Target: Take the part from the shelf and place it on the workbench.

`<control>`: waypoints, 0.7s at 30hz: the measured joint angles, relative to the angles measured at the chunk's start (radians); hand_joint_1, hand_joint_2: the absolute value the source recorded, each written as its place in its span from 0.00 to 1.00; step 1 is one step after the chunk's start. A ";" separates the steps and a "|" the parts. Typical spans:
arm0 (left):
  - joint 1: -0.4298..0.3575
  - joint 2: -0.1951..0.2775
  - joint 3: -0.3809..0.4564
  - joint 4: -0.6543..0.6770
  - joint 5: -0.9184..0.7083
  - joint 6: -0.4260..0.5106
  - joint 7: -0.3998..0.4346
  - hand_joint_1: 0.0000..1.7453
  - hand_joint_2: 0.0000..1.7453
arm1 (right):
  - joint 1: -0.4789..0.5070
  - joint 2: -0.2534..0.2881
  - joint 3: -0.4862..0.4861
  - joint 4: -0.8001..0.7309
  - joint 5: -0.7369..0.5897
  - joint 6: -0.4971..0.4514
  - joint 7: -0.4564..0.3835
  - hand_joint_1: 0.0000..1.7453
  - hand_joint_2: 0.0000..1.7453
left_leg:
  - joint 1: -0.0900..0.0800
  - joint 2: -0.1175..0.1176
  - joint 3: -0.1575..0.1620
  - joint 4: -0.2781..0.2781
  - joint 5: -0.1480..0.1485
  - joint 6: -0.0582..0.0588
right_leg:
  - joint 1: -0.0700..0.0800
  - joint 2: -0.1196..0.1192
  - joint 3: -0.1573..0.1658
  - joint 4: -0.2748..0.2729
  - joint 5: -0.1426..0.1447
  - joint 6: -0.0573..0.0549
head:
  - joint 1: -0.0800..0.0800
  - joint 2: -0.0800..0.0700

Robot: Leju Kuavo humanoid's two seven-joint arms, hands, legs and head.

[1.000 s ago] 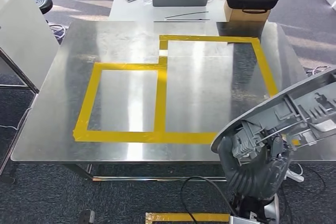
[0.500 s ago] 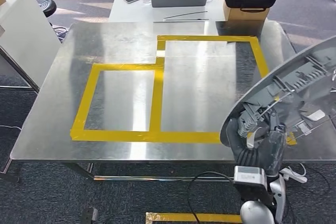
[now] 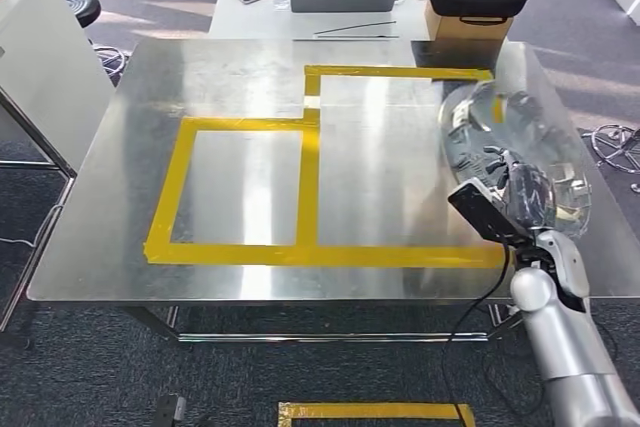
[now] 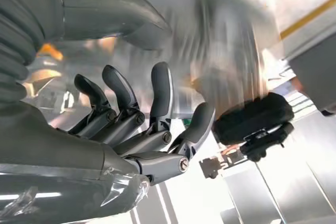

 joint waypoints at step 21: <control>-0.023 -0.007 -0.049 0.000 -0.036 -0.016 0.031 0.00 1.00 | -0.372 0.149 0.206 0.573 0.151 -0.062 -0.008 1.00 1.00 | 0.001 0.001 -0.149 0.286 -0.118 -0.044 | -0.002 0.002 0.007 -0.015 0.016 -0.038 | 0.005 0.000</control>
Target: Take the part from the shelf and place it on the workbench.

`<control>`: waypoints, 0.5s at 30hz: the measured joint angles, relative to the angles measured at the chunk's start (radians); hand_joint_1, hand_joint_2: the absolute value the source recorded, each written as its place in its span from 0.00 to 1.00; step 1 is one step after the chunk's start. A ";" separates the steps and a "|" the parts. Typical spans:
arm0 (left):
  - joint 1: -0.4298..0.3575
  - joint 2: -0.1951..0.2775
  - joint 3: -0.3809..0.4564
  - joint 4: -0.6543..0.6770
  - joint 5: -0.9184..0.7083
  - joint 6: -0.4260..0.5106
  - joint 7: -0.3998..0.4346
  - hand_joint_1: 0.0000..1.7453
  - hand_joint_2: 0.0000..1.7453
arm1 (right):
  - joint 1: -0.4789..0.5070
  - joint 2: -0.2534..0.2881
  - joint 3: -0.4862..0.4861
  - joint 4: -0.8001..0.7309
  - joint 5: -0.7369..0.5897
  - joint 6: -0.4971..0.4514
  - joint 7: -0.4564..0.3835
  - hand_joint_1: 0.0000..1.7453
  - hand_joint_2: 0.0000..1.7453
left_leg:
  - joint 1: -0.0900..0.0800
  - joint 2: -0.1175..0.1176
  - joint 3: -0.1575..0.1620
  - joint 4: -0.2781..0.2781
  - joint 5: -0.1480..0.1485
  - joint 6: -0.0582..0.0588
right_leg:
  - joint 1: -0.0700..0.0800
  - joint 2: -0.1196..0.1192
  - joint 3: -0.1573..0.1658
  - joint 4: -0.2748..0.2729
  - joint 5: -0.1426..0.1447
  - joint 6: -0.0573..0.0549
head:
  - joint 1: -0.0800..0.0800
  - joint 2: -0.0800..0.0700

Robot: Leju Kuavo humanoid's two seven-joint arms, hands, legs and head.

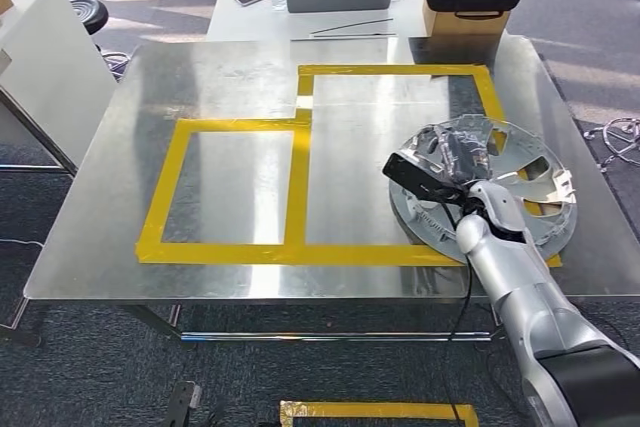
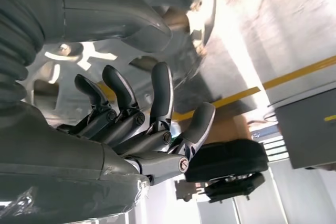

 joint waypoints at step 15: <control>-0.001 -0.001 -0.003 0.000 0.015 -0.001 -0.003 0.00 1.00 | -0.044 0.039 0.032 -0.013 -0.020 -0.078 0.014 1.00 1.00 | 0.005 -0.002 0.132 -0.285 0.133 0.050 | 0.004 -0.002 -0.143 0.289 -0.130 0.042 | 0.011 0.000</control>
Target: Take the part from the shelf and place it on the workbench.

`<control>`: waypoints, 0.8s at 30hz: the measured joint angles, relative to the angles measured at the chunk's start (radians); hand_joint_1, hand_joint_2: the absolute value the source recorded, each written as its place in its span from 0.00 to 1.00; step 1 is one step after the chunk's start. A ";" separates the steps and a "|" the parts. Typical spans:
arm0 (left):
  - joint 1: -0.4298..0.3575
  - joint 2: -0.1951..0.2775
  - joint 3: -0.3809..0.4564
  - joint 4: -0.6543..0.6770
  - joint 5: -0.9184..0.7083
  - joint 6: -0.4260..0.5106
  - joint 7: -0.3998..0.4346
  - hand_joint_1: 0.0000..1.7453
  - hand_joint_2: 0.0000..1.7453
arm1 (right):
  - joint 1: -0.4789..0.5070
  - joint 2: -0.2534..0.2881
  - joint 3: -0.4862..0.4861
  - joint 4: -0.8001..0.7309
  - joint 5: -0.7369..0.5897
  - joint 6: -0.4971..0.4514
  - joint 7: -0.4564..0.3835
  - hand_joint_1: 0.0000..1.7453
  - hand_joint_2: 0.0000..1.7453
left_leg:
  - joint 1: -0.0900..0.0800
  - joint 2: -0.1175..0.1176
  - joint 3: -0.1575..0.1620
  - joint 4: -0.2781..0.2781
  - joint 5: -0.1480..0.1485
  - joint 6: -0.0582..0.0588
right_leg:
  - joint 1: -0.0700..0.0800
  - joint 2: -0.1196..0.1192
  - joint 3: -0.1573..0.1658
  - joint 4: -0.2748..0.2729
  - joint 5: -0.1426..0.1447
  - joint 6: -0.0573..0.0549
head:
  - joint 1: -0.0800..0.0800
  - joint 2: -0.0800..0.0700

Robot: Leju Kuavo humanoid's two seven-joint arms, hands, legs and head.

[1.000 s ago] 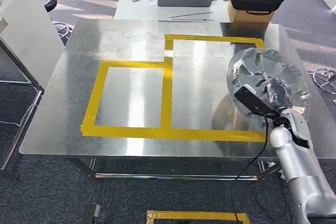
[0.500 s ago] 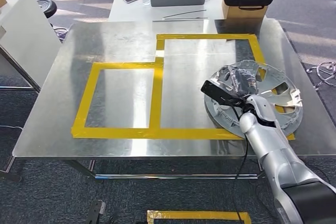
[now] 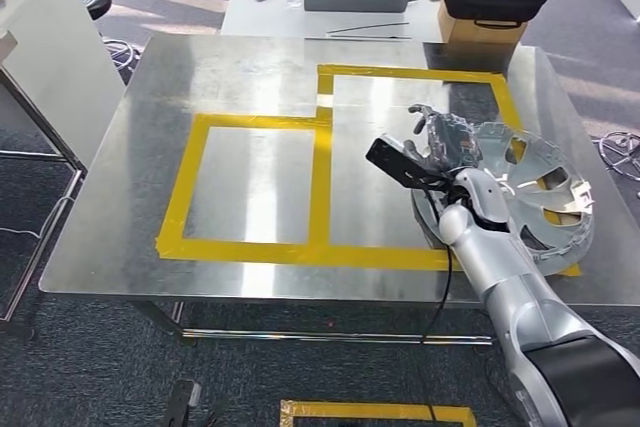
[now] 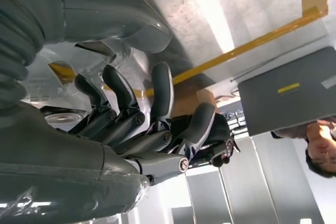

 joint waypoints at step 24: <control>0.000 -0.004 -0.001 0.000 0.019 0.013 0.018 0.00 1.00 | 0.095 0.000 0.020 -0.325 -0.015 -0.015 0.032 0.00 0.00 | 0.005 0.001 0.000 0.004 -0.004 -0.028 | -0.001 0.004 0.136 -0.288 0.129 -0.011 | -0.013 0.000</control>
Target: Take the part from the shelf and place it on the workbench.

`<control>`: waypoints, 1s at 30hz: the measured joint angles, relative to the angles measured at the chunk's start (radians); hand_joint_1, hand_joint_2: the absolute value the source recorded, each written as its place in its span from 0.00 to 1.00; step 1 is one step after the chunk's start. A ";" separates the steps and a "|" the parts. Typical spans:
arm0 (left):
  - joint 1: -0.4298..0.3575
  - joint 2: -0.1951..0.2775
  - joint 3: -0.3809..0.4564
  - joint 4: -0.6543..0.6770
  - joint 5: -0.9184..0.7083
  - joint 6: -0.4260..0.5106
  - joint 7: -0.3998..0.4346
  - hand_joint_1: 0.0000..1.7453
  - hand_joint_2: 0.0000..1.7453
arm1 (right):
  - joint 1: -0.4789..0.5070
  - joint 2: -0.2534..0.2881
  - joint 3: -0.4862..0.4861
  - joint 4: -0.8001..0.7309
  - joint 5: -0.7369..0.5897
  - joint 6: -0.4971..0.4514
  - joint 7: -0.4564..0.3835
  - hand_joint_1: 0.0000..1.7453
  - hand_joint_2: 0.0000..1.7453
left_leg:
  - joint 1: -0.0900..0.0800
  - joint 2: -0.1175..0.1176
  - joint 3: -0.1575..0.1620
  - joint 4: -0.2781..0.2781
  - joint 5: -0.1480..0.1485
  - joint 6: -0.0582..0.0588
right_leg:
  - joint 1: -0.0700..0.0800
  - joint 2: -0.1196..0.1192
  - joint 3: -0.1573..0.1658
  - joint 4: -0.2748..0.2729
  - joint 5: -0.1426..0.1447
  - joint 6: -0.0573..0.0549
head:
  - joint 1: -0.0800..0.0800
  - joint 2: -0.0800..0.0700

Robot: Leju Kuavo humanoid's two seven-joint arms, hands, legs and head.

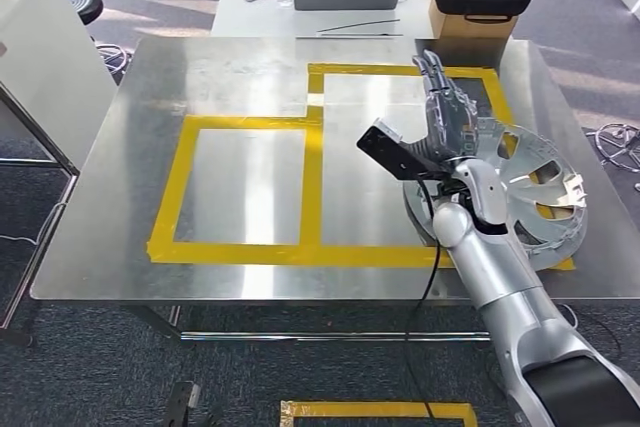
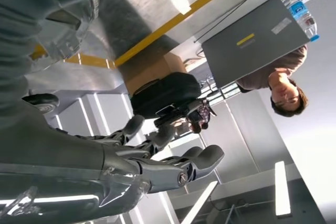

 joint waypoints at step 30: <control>0.042 -0.006 0.026 0.000 0.073 0.032 -0.100 0.00 1.00 | 0.775 0.098 0.099 -1.019 -0.431 -0.311 -0.497 0.00 0.00 | -0.005 -0.002 0.045 -0.012 -0.033 -0.005 | 0.003 -0.001 0.025 -0.002 -0.018 -0.012 | 0.004 0.000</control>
